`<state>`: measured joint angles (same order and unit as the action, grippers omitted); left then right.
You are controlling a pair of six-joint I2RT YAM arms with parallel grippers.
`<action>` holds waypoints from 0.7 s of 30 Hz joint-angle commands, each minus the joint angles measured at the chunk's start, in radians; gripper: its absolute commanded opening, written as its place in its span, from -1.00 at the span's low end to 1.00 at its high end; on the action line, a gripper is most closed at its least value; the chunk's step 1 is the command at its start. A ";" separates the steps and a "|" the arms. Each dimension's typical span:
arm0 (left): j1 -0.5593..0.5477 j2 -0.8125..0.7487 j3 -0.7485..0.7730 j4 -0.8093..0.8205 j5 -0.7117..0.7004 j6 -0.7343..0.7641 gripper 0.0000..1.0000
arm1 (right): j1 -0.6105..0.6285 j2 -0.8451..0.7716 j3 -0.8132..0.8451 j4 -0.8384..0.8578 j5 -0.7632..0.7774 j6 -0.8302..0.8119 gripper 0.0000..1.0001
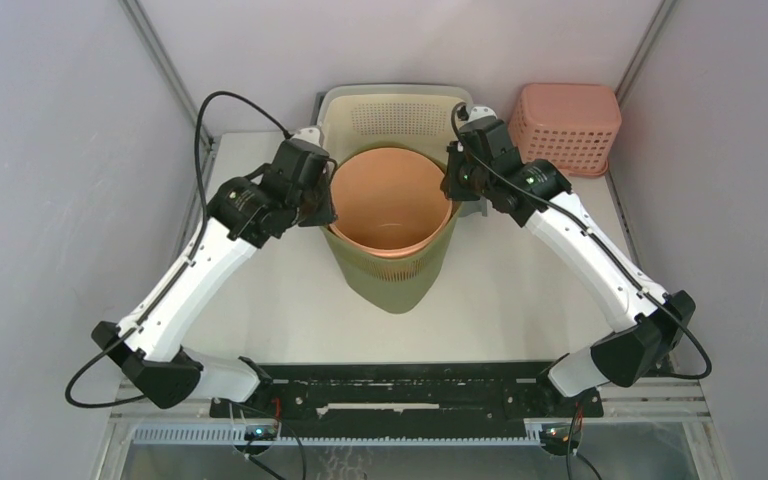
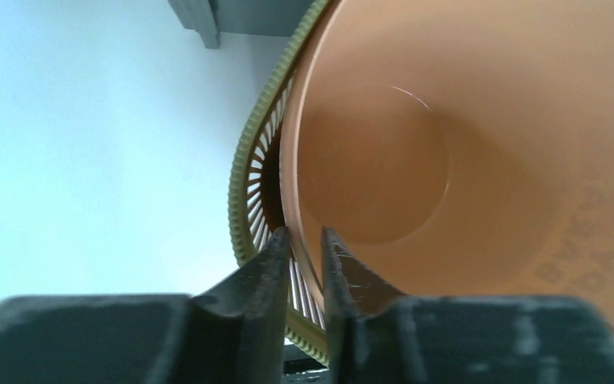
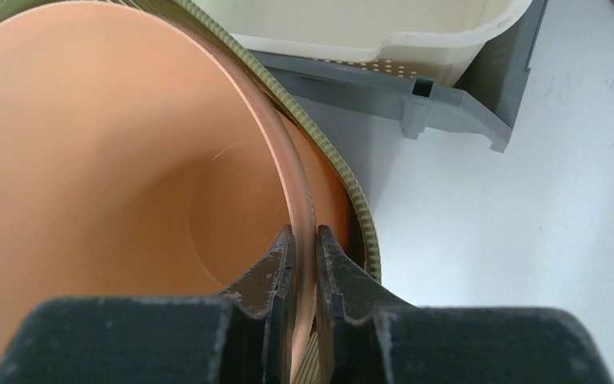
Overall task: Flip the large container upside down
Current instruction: Pick up the container from the container.
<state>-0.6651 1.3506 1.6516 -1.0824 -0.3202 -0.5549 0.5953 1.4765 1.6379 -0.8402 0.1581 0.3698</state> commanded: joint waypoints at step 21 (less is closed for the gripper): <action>0.010 0.038 0.227 -0.102 -0.016 0.074 -1.00 | 0.006 -0.112 0.097 0.054 -0.170 -0.027 -1.00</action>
<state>-0.6609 1.4139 1.8122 -1.2140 -0.3767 -0.5213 0.5941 1.4353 1.6661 -0.8593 0.0807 0.3698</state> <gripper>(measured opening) 0.025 0.174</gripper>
